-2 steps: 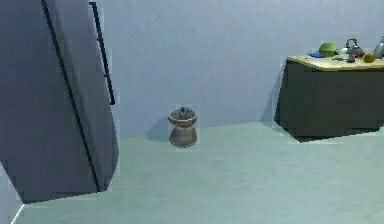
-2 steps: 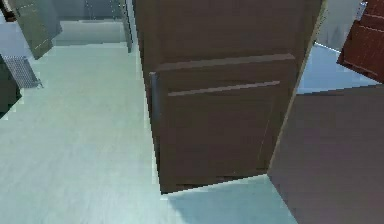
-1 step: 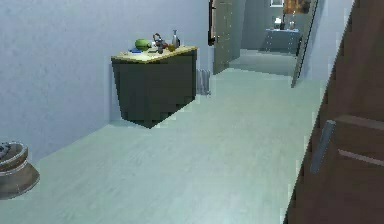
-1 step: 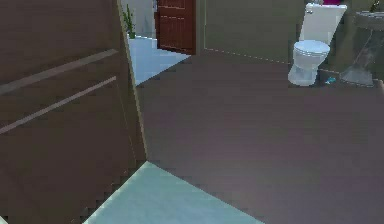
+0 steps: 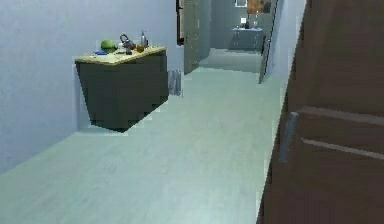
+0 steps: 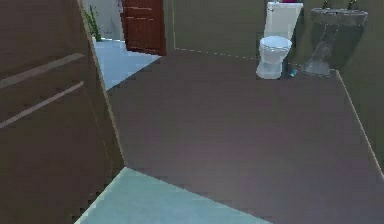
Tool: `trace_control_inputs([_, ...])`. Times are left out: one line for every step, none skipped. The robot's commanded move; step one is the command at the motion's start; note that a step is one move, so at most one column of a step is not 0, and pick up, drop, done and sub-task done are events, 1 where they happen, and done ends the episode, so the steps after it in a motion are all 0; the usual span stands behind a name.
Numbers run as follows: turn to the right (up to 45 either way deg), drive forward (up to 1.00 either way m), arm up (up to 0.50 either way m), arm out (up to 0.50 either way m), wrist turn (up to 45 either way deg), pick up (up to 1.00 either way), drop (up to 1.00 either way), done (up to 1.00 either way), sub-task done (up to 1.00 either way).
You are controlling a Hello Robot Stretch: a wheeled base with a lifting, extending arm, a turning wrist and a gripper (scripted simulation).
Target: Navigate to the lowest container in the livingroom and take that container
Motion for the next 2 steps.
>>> trace_control_inputs([0.0,0.9,0.0,0.0,0.0,0.0,0.0,0.0,0.0])
trace_control_inputs([18.0,0.0,0.0,0.0,0.0,0.0,0.0,0.0,0.0])
